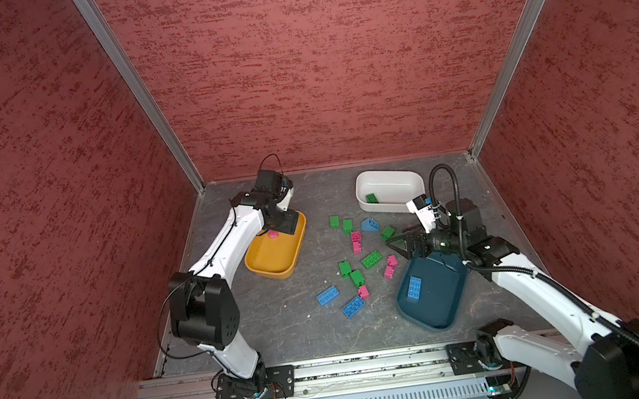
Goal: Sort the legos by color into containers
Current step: 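Lower the left gripper onto a light blue brick and grasp it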
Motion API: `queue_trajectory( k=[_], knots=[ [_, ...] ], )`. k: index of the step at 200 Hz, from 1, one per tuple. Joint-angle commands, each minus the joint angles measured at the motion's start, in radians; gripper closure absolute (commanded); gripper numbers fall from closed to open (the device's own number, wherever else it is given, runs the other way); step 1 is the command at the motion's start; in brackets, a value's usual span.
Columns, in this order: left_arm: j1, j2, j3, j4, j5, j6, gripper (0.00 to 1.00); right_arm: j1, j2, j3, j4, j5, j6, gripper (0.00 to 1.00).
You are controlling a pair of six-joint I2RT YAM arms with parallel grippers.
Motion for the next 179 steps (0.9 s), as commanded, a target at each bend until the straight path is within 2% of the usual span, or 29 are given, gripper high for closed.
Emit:
queue_trajectory(
  k=[1, 29, 78, 119, 179],
  knots=[
    [-0.069, -0.064, -0.084, -0.041, 0.071, -0.060, 0.28, 0.011, -0.006, 0.012, 0.023, 0.007, -0.005, 0.01],
    [-0.162, -0.132, -0.191, -0.015, 0.117, -0.092, 0.28, 0.011, -0.014, -0.004, 0.011, 0.016, -0.022, 0.01],
    [-0.334, -0.150, -0.364, 0.040, 0.129, 0.050, 0.26, 0.011, -0.037, -0.038, -0.011, 0.021, -0.033, 0.01],
    [-0.381, -0.082, -0.437, 0.093, 0.070, 0.115, 0.26, 0.010, -0.083, -0.076, -0.027, 0.050, -0.025, 0.01],
    [-0.409, 0.035, -0.446, 0.145, 0.041, 0.152, 0.31, 0.011, -0.121, -0.096, -0.049, 0.077, -0.023, 0.01]
  ],
)
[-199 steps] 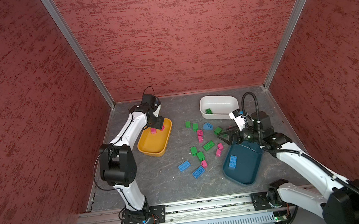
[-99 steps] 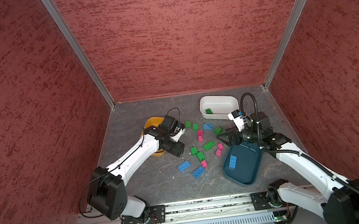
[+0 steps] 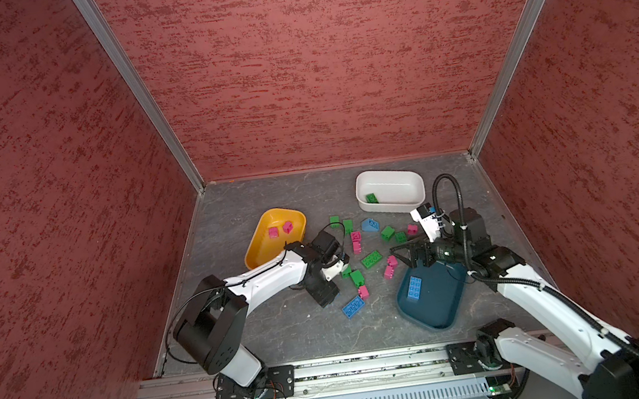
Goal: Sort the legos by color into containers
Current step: 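Lower the left gripper onto a light blue brick and grasp it, then carry the light blue brick to the teal tray and release it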
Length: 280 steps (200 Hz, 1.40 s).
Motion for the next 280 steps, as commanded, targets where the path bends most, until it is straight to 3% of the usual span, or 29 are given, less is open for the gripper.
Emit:
queue_trajectory(
  k=[1, 99, 150, 180, 237, 280],
  knots=[
    [-0.005, 0.031, 0.001, 0.042, -0.013, 0.033, 0.31, 0.008, -0.024, -0.017, -0.011, 0.026, -0.008, 0.01],
    [-0.009, 0.076, 0.021, 0.060, 0.004, 0.023, 0.69, 0.008, -0.070, -0.014, -0.070, 0.093, -0.026, 0.01],
    [0.034, 0.015, 0.198, -0.040, 0.074, -0.136, 0.71, -0.012, -0.073, 0.022, -0.132, 0.208, -0.055, 0.01],
    [0.020, 0.008, 0.316, 0.011, 0.177, -0.278, 0.70, -0.061, -0.082, 0.027, -0.148, 0.208, -0.041, 0.01],
    [-0.085, 0.152, 0.468, 0.187, 0.328, -0.485, 0.71, -0.197, -0.083, 0.066, -0.217, 0.176, -0.028, 0.01],
    [-0.189, 0.284, 0.541, 0.306, 0.361, -0.629, 0.72, -0.298, -0.043, 0.113, -0.256, 0.134, -0.032, 0.01]
  ],
)
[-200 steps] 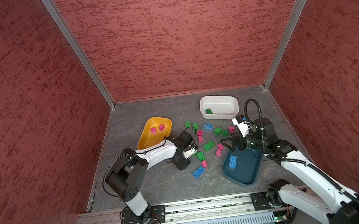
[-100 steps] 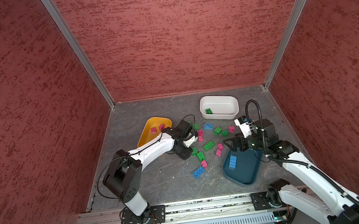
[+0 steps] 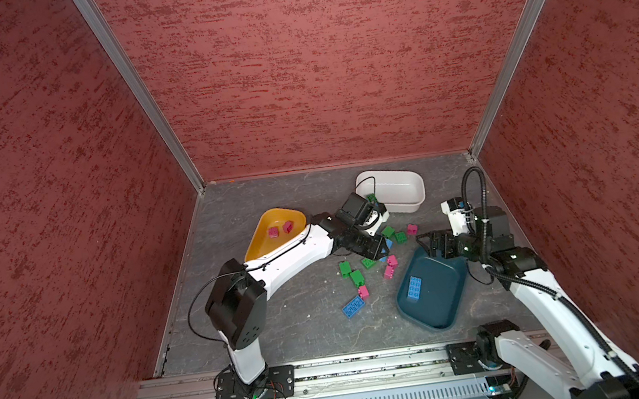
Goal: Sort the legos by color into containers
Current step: 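Carry the light blue brick to the teal tray and release it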
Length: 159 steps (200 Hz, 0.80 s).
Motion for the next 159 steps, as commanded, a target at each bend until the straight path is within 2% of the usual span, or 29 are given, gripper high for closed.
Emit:
queue_trajectory(
  k=[1, 29, 82, 106, 132, 159],
  knots=[
    [-0.049, 0.060, 0.043, 0.097, 0.045, -0.117, 0.72, -0.051, 0.022, 0.053, -0.039, -0.035, -0.001, 0.01],
    [-0.090, 0.113, 0.046, 0.199, 0.069, -0.216, 0.72, -0.112, 0.038, 0.067, -0.035, -0.057, 0.011, 0.01],
    [-0.103, 0.228, 0.099, 0.302, 0.067, -0.290, 0.71, -0.125, 0.048, 0.064, -0.015, -0.082, 0.024, 0.01],
    [-0.105, 0.262, 0.146, 0.299, 0.061, -0.290, 0.65, -0.125, 0.046, 0.062, -0.015, -0.092, 0.027, 0.01],
    [-0.097, 0.261, 0.152, 0.300, 0.059, -0.292, 0.48, -0.126, 0.039, 0.062, -0.024, -0.087, 0.022, 0.01],
    [-0.081, 0.198, 0.138, 0.230, 0.038, -0.264, 0.44, -0.125, 0.037, 0.059, -0.019, -0.093, 0.023, 0.01]
  ],
)
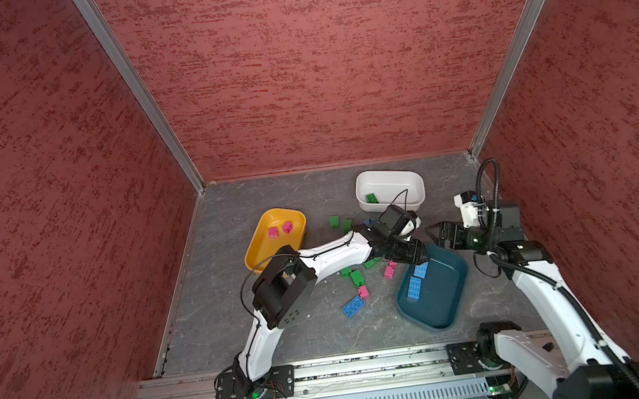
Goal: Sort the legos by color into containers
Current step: 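Carry the light blue brick to the teal tray and release it, then move the left gripper to a dark blue brick and grasp it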
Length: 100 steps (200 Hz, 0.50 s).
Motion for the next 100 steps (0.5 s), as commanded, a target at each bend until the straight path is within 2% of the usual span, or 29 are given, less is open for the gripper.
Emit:
queue_trajectory(
  k=[1, 27, 71, 100],
  knots=[
    [0.018, -0.065, 0.004, -0.048, -0.019, 0.025, 0.43, -0.004, -0.013, 0.020, 0.004, -0.024, 0.004, 0.01],
    [0.029, -0.172, -0.062, -0.133, -0.037, 0.069, 0.38, -0.003, 0.003, 0.008, 0.042, -0.090, 0.020, 0.01],
    [0.028, -0.351, -0.194, -0.372, -0.195, 0.199, 0.32, 0.031, 0.007, -0.021, 0.083, -0.164, 0.038, 0.01],
    [0.022, -0.472, -0.346, -0.410, -0.276, 0.263, 0.28, 0.090, 0.007, -0.039, 0.104, -0.167, 0.051, 0.01]
  ],
)
